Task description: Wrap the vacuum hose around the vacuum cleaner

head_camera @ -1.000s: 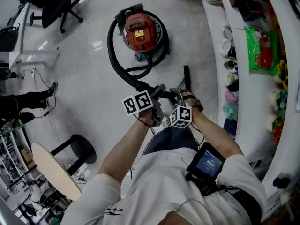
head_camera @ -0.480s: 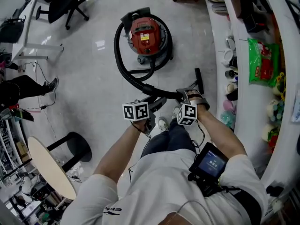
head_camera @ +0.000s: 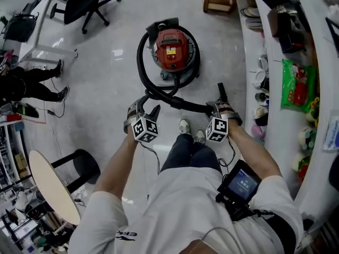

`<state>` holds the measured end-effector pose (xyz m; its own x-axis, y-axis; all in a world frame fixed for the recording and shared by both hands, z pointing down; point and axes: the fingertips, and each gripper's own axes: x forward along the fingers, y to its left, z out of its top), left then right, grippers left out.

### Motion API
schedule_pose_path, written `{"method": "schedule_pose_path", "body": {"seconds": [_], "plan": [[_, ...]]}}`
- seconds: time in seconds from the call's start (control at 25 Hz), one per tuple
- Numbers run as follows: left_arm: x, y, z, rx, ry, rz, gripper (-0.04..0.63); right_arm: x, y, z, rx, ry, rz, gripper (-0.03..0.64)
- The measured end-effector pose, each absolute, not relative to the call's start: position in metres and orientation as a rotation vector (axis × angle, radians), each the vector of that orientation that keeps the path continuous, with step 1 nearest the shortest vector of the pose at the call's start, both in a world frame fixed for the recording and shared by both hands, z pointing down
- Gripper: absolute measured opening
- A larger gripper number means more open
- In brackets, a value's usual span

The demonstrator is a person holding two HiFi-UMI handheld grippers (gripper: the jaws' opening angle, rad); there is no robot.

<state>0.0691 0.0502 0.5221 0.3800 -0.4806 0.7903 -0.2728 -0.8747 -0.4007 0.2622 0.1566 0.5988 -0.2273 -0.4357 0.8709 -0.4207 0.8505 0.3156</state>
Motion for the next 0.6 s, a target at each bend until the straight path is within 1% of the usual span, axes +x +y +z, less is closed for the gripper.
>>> {"method": "schedule_pose_path", "body": {"seconds": [0.16,0.32,0.48,0.52,0.56,0.6], "plan": [[0.069,0.013,0.541,-2.135,0.236,-1.542,0.244,0.268,0.152,0.599,0.601,-1.81,-0.041,0.17],[0.074,-0.003,0.569,-1.959,-0.076,-1.546,0.244,0.275,0.147,0.597,0.541,-1.777,-0.082,0.171],[0.078,-0.002,0.594,-1.969,-0.206,-1.585,0.236,0.286,0.133,0.596,0.494,-1.727,-0.099,0.172],[0.079,-0.002,0.598,-1.984,-0.216,-1.592,0.218,0.29,0.129,0.597,0.479,-1.71,-0.106,0.171],[0.081,-0.001,0.602,-2.001,-0.22,-1.597,0.186,0.294,0.124,0.598,0.463,-1.693,-0.115,0.171],[0.082,-0.001,0.606,-2.02,-0.223,-1.6,0.186,0.299,0.118,0.599,0.448,-1.674,-0.126,0.17]]}}
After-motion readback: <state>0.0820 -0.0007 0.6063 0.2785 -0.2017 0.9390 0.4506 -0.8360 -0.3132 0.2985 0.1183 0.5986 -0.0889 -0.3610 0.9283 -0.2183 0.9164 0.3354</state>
